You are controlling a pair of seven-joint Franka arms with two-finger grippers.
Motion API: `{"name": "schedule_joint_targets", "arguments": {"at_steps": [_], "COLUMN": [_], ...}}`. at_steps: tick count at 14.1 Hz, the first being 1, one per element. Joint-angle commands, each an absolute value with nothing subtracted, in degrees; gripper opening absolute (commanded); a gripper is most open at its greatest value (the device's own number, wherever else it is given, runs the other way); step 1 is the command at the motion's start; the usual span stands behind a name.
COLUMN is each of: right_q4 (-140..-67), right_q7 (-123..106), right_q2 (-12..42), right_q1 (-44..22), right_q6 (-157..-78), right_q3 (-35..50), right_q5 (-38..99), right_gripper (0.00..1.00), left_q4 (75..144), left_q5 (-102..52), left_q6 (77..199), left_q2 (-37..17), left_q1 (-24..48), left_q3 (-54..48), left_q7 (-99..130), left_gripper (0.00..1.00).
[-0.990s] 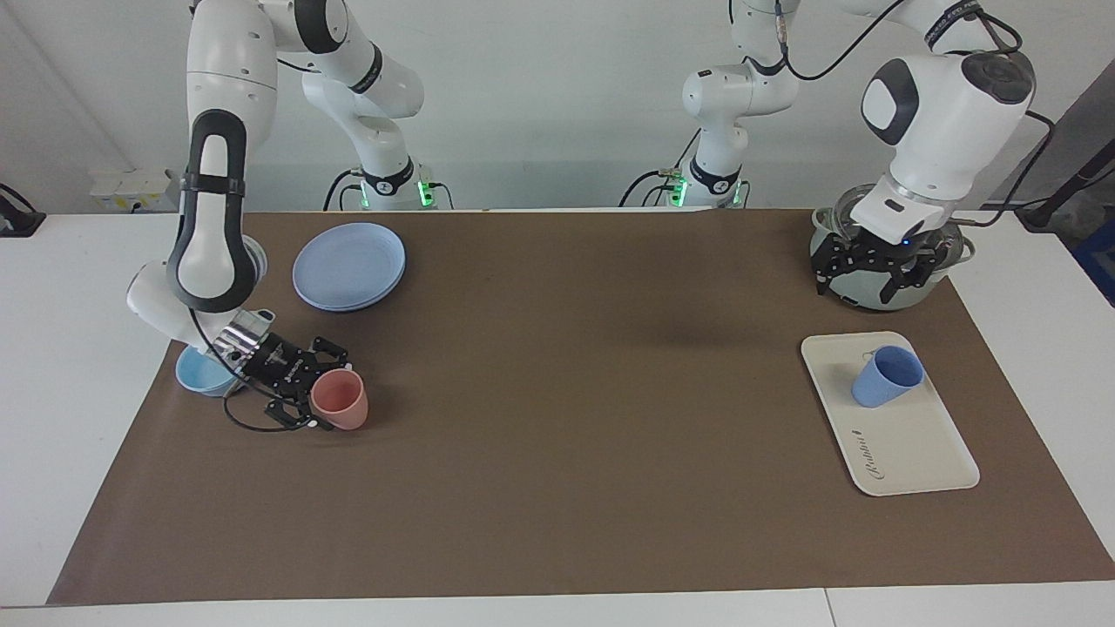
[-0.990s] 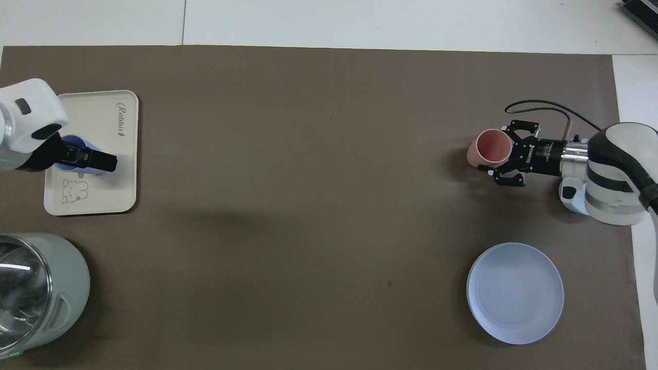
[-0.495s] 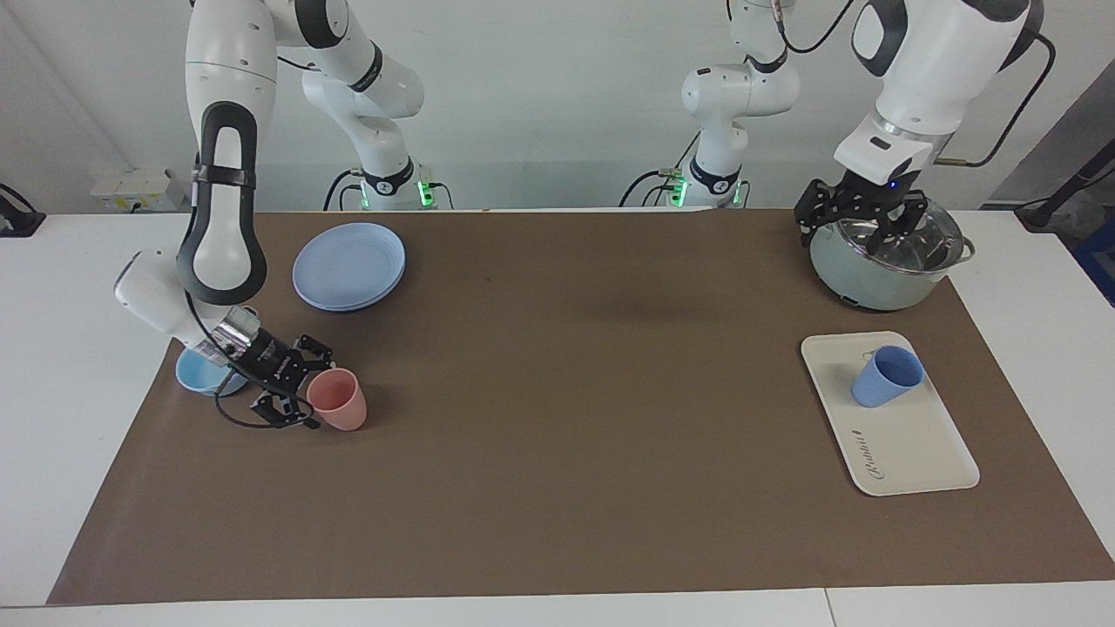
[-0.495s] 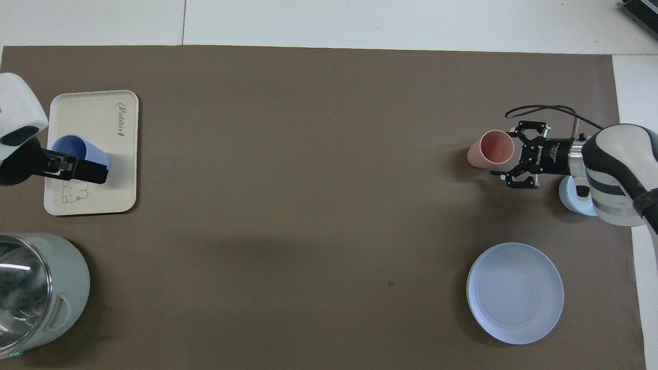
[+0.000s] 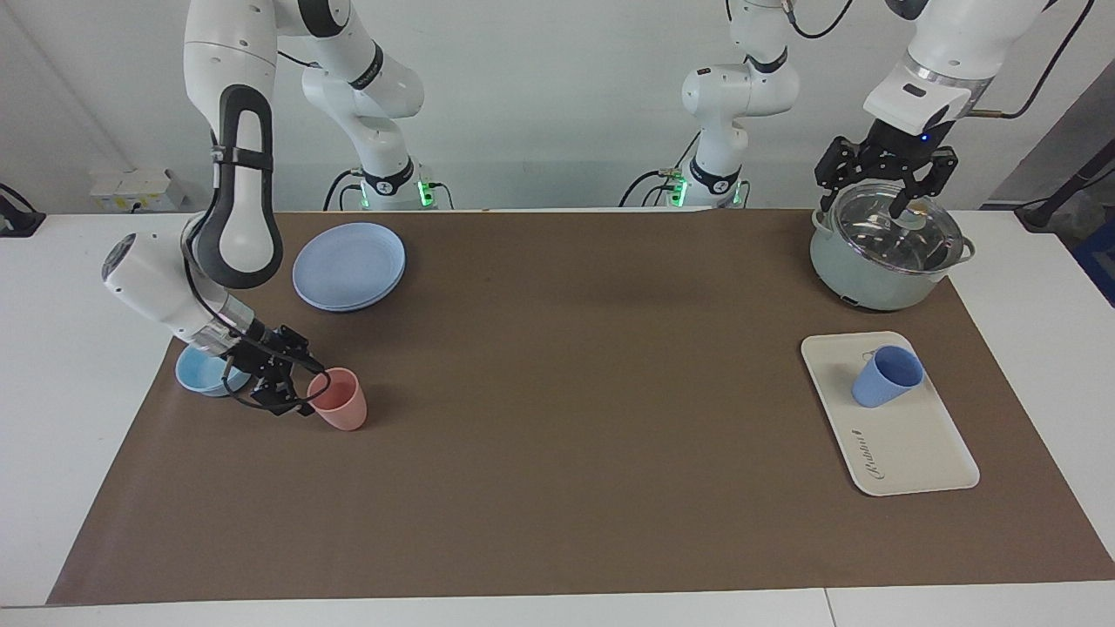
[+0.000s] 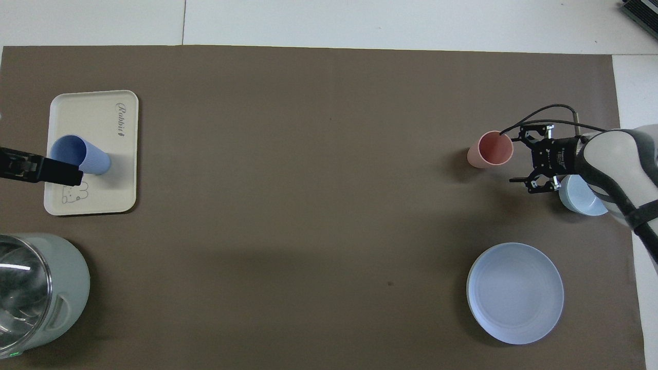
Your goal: Place cup on tray
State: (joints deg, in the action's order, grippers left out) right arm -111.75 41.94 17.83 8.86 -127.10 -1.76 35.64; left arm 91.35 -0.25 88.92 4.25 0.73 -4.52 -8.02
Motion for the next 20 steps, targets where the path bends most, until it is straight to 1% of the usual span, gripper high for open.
{"name": "schedule_joint_targets", "arguments": {"at_steps": [1, 5, 9, 11, 14, 17, 19, 20], "right_q4": [-112.9, -111.7, -111.7, -110.9, -108.9, -107.9, -108.1, -108.1], "right_q7": [38.1, 37.6, 37.4, 33.9, 26.9, 25.9, 25.8, 25.9], "right_q2": [16.6, 16.4, 16.6, 16.9, 17.3, 15.5, 12.8, 11.5], "right_q1": [7.4, 7.4, 7.5, 7.8, 8.4, 7.7, 7.3, 7.3], "right_q6": [-127.9, -128.1, -130.5, -130.6, -130.6, -130.3, -128.3, -126.0], "right_q3": [-1.5, -1.6, -1.7, -1.7, -1.7, -1.7, -1.6, -1.2], "right_q5": [33.0, 32.9, 32.9, 32.3, 26.0, 17.2, 13.2, 11.6], "right_gripper": [0.99, 0.99, 0.99, 0.99, 0.99, 0.99, 0.99, 0.99], "left_q4": [93.5, 93.8, 93.8, 93.8, 93.8, 93.8, 93.8, 93.8], "left_q5": [-0.9, -0.9, -0.9, -0.9, -0.9, -0.9, -0.9, -0.9], "left_q6": [90.5, 90.3, 89.9, 89.9, 89.9, 89.9, 89.9, 89.9], "left_q2": [5.3, 5.4, 5.6, 5.6, 5.6, 5.6, 5.6, 5.6], "left_q1": [0.6, 0.5, 0.6, 0.6, 0.7, 0.6, 0.6, 0.6], "left_q3": [-4.3, -4.3, -4.3, -4.3, -4.3, -4.3, -4.3, -4.3], "left_q7": [-7.7, -7.7, -7.2, -7.2, -7.2, -7.4, -7.4, -7.4], "left_gripper": [1.0, 1.0, 1.0, 1.0, 1.0, 1.0, 1.0, 1.0]}}
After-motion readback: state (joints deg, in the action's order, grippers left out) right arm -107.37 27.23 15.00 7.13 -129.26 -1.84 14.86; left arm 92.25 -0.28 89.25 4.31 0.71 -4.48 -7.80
